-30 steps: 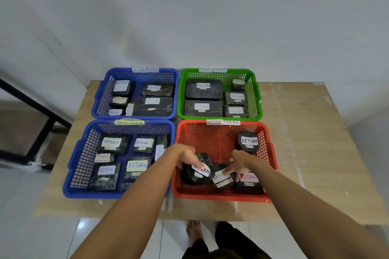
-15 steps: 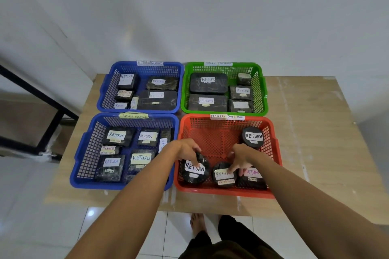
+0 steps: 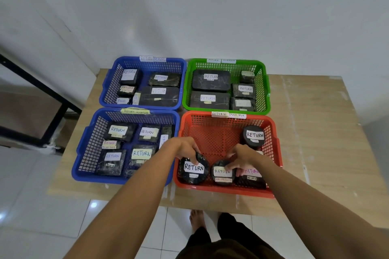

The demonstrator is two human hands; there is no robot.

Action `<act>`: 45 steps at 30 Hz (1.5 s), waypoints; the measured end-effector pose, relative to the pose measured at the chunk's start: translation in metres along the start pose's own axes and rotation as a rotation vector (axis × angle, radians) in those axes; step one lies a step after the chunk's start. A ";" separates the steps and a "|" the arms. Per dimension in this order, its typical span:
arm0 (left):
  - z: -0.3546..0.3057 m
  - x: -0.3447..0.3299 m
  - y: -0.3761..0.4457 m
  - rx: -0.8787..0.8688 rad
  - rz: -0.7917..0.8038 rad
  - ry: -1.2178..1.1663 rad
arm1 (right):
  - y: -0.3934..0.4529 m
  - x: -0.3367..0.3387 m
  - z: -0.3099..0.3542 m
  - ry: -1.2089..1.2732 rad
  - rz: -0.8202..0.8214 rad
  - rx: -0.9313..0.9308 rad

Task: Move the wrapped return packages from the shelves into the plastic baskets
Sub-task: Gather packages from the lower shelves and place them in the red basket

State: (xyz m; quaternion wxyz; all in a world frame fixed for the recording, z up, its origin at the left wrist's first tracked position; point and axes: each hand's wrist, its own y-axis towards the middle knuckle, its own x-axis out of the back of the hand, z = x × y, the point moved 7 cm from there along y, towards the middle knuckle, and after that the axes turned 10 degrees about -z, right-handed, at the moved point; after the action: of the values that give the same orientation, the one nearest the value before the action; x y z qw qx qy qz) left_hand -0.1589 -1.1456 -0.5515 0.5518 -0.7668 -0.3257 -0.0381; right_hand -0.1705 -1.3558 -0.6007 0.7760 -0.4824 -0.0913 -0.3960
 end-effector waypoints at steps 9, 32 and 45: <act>-0.011 0.035 -0.007 -0.056 -0.198 -0.229 | -0.005 0.068 0.024 0.118 0.024 0.094; 0.016 0.030 -0.171 -0.543 -0.794 0.137 | -0.192 0.040 0.099 -0.373 -0.811 0.182; 0.188 -0.053 -0.294 -0.431 -0.870 0.054 | -0.286 -0.141 0.205 -0.416 -0.743 0.362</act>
State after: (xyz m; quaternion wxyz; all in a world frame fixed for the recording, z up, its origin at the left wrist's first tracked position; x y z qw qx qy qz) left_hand -0.4161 -0.9536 -0.4047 0.3217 -0.6551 -0.5863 -0.3516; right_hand -0.4165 -1.1768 -0.3748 0.6184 -0.3431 -0.4793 -0.5198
